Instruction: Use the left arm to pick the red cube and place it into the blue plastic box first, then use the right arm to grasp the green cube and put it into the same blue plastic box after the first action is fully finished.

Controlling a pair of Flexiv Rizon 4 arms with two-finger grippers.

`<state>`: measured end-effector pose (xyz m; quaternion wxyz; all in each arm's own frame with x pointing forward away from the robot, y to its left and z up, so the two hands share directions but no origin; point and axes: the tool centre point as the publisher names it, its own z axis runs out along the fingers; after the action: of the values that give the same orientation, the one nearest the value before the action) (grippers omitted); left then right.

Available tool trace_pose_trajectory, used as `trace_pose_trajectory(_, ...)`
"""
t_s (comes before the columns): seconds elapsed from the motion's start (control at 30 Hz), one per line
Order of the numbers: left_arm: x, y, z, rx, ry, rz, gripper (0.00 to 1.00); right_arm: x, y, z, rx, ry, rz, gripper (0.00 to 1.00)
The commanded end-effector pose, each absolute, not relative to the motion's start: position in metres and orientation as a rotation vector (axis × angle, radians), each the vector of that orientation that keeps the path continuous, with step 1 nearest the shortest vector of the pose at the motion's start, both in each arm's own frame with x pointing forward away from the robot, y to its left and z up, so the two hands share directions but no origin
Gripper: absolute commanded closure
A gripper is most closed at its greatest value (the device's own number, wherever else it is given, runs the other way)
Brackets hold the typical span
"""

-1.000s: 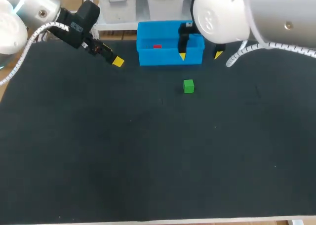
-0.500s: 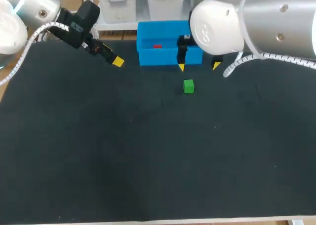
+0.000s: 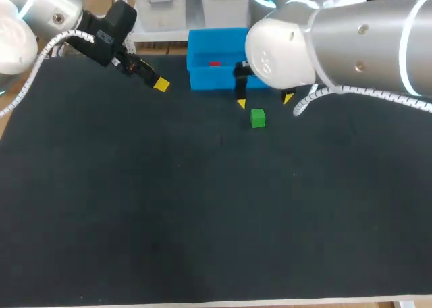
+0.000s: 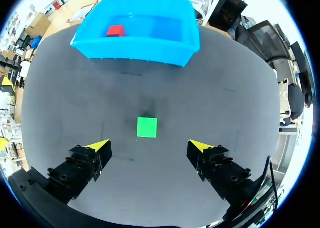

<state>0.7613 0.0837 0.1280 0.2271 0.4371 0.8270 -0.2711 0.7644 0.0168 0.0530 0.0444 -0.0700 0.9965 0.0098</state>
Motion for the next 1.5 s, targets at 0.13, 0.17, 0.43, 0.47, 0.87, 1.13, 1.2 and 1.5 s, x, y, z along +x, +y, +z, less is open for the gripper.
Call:
trace_pose_trajectory(0.13,0.762,0.084,0.127,1.206,2.274,-0.750,0.00,0.769,0.020,0.037,-0.216,3.050,0.024,0.00)
trace_pose_trajectory(0.17,0.762,0.084,0.127,1.206,2.274,-0.750,0.00,0.769,0.020,0.033,-0.218,3.049,0.027,0.00)
trace_pose_trajectory(0.43,0.762,0.084,0.127,1.206,2.274,-0.750,0.00,0.772,0.020,0.015,-0.223,3.044,0.057,0.00)
trace_pose_trajectory(0.47,0.762,0.084,0.127,1.206,2.274,-0.750,0.00,0.772,0.020,0.014,-0.209,3.031,0.067,0.00)
trace_pose_trajectory(0.87,0.762,0.084,0.127,1.206,2.274,-0.750,0.00,0.764,0.013,0.009,-0.233,3.044,0.052,0.00)
trace_pose_trajectory(1.13,0.762,0.084,0.127,1.206,2.274,-0.750,0.00,0.765,0.011,0.003,-0.221,3.066,0.061,0.00)
trace_pose_trajectory(1.2,0.762,0.084,0.127,1.206,2.274,-0.750,0.00,0.765,0.010,0.001,-0.204,3.075,0.064,0.00)
trace_pose_trajectory(1.5,0.762,0.084,0.127,1.206,2.274,-0.750,0.00,0.765,0.010,0.003,-0.148,3.094,0.104,0.00)
